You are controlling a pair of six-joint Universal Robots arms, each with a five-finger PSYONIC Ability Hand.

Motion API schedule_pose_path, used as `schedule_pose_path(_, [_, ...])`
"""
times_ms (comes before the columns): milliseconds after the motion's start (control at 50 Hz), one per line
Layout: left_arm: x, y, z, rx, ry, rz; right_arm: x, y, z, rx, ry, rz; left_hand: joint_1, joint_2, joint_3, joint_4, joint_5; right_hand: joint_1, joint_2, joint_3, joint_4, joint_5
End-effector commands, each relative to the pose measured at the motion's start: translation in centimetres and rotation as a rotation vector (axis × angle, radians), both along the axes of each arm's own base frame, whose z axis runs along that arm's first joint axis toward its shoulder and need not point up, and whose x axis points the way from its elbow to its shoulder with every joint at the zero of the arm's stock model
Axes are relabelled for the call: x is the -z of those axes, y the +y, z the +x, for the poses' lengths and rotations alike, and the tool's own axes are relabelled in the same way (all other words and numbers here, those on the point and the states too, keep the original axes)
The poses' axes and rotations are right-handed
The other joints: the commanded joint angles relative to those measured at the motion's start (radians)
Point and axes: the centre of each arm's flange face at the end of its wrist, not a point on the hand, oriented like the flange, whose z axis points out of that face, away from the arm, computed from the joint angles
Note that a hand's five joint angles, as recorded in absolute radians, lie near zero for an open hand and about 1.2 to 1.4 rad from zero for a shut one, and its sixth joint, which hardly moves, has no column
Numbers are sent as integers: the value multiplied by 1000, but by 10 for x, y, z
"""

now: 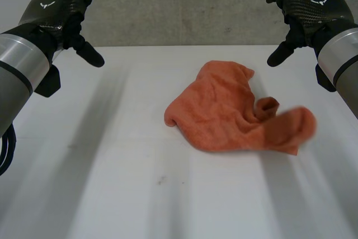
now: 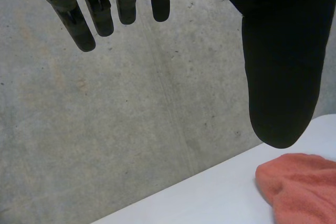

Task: Fold the laundry

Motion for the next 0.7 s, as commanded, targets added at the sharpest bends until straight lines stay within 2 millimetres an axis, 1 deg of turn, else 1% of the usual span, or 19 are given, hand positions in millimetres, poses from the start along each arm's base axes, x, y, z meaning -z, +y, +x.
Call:
schedule_pose_path(20, [2, 0, -1, 2, -5, 5, -1, -1, 0, 1, 6, -6, -5, 11, 6, 8, -23, -36, -46, -38, -57, -67])
schedule_pose_path(160, [22, -3, -6, 17, -31, 58, 6, 0, 2, -12, 131, -24, 13, 29, 23, 26, -6, -36, -46, -38, -57, -67])
schedule_pose_path(200, [30, -3, -11, 31, -42, 82, 16, 2, 1, -10, 253, -18, 21, 38, 32, 35, 3, -36, -46, -38, -57, -67])
schedule_pose_path(240, [50, 0, -26, 74, -70, 131, 24, 3, 0, -15, 311, 1, 45, 61, 55, 58, 27, -36, -46, -38, -57, -67])
schedule_pose_path(260, [50, 0, -26, 74, -70, 131, 24, 3, 0, -15, 311, 1, 45, 61, 56, 58, 27, -36, -46, -38, -57, -67])
schedule_pose_path(300, [71, 5, -42, 123, -97, 182, 45, 2, 0, -24, 405, 70, 48, 64, 59, 61, 30, -36, -46, -38, -57, -67])
schedule_pose_path(320, [71, 5, -42, 123, -97, 183, 45, 2, 0, -24, 406, 71, 48, 64, 59, 61, 30, -36, -46, -38, -57, -67])
schedule_pose_path(360, [97, 6, -56, 159, -126, 236, 66, 4, -1, -41, 449, 159, 48, 64, 59, 61, 30, -36, -46, -38, -57, -67])
schedule_pose_path(420, [109, 5, -62, 171, -137, 255, 77, 4, -5, -40, 462, 203, 48, 64, 59, 61, 30, -36, -46, -38, -57, -67])
schedule_pose_path(460, [127, -1, -71, 185, -152, 255, 100, 8, -5, -68, 469, 277, 48, 64, 59, 61, 30, -36, -46, -38, -57, -67])
schedule_pose_path(480, [127, -1, -71, 185, -152, 255, 100, 8, -5, -68, 469, 278, 48, 64, 59, 61, 30, -36, -46, -38, -57, -67])
schedule_pose_path(520, [141, -5, -80, 200, -175, 230, 122, 5, -4, -72, 453, 333, 48, 64, 59, 61, 30, -36, -46, -38, -57, -67])
schedule_pose_path(540, [141, -5, -80, 200, -175, 230, 122, 5, -4, -72, 452, 333, 48, 64, 59, 61, 30, -36, -46, -38, -57, -67])
schedule_pose_path(560, [145, -6, -83, 205, -186, 212, 136, 3, -3, -71, 440, 364, 48, 64, 59, 61, 30, -36, -46, -38, -57, -67])
schedule_pose_path(580, [145, -6, -83, 205, -186, 212, 136, 3, -3, -71, 440, 364, 48, 64, 59, 61, 30, -36, -46, -38, -57, -67])
schedule_pose_path(620, [146, -8, -85, 204, -195, 188, 160, -5, -1, -60, 415, 405, 45, 61, 56, 58, 27, -36, -46, -38, -57, -67])
schedule_pose_path(640, [146, -8, -85, 204, -195, 188, 160, -5, -1, -59, 415, 405, 45, 61, 56, 58, 27, -36, -46, -38, -57, -67])
schedule_pose_path(680, [146, -7, -84, 202, -196, 187, 180, -13, 0, -52, 406, 427, 45, 61, 56, 58, 27, -36, -46, -38, -57, -67])
schedule_pose_path(700, [146, -7, -84, 202, -196, 187, 180, -13, 0, -52, 406, 427, 45, 61, 56, 58, 27, -36, -46, -38, -57, -67])
